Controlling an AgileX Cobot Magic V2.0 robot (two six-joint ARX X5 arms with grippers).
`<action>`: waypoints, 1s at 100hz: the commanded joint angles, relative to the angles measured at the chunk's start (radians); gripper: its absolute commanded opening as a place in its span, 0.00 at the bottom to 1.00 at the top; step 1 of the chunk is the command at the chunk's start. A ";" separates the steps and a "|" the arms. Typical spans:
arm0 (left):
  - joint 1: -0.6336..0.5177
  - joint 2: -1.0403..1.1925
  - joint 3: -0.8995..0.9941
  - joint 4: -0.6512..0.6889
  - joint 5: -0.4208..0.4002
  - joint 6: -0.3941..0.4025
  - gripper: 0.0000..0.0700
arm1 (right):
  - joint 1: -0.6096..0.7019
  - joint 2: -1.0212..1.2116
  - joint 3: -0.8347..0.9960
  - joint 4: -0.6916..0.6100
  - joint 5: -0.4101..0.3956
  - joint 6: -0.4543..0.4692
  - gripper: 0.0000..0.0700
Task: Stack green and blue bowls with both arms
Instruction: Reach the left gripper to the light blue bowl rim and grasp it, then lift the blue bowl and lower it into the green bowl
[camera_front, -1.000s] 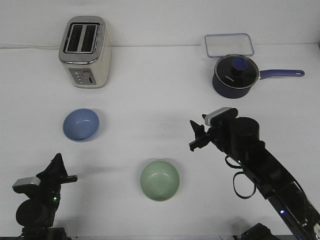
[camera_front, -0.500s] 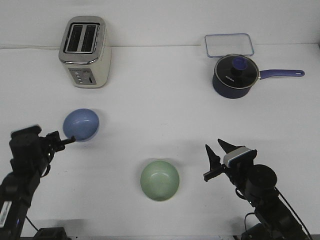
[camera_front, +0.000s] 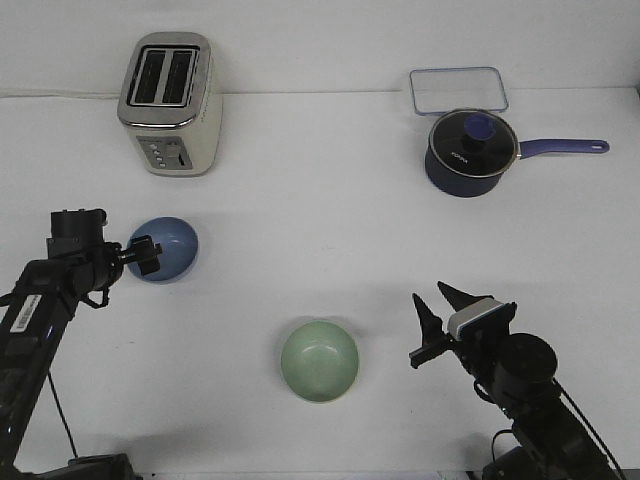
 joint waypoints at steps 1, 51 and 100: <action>0.007 0.042 0.014 0.010 0.016 0.017 0.74 | 0.005 0.005 0.005 0.008 0.003 -0.014 0.45; 0.048 0.217 0.015 0.116 0.076 0.017 0.72 | 0.005 0.006 0.005 0.008 -0.002 -0.014 0.45; 0.047 0.220 0.027 0.095 0.087 0.027 0.02 | 0.005 0.006 0.005 0.008 -0.004 -0.014 0.45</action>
